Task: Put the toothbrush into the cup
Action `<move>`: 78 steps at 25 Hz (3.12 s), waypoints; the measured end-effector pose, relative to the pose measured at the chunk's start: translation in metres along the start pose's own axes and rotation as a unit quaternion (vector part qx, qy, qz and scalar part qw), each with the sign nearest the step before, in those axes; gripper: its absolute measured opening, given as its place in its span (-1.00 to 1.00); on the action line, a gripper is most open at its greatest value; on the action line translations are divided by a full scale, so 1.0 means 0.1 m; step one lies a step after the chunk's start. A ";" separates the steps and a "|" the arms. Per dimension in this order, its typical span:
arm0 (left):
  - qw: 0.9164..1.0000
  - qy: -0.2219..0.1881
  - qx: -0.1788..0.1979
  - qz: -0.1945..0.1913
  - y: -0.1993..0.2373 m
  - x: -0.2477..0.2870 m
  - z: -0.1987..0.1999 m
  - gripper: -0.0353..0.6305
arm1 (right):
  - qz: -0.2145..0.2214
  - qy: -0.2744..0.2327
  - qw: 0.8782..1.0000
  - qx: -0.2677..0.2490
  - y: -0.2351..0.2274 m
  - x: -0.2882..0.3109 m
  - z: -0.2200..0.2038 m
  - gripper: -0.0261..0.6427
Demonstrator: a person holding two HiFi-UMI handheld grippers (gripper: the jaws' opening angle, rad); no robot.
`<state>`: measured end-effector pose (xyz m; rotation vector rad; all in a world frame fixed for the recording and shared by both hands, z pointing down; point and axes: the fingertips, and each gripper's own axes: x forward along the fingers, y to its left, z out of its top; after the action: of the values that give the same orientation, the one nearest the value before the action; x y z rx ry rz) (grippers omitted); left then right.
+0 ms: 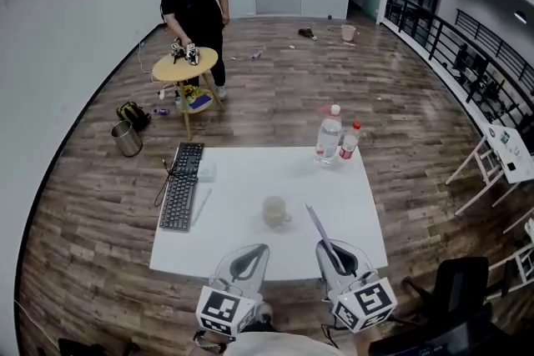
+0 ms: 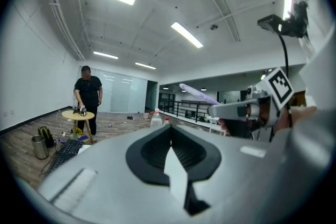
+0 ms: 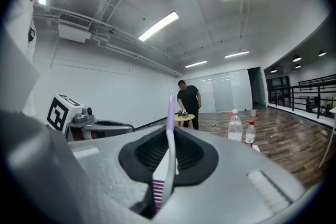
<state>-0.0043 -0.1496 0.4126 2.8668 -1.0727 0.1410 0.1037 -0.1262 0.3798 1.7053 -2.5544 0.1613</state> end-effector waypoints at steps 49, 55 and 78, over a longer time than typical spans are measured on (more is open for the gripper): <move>0.990 -0.016 -0.138 -0.016 1.05 0.90 0.31 -0.74 | 0.061 0.042 0.995 -0.066 -0.27 1.48 -0.16 -0.86; 0.987 0.000 -0.159 -0.025 1.00 1.02 0.19 -0.73 | 0.069 0.057 0.994 -0.057 -0.33 1.55 -0.32 -0.86; 0.966 0.031 -0.253 -0.045 1.12 1.36 -0.53 -0.53 | 0.131 0.101 0.982 -0.091 -0.28 1.80 -1.09 -0.86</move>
<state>0.0210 -0.3168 0.4848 2.4247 -0.8185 -0.0456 0.0604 -0.2880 0.5099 1.2211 -2.5404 0.1048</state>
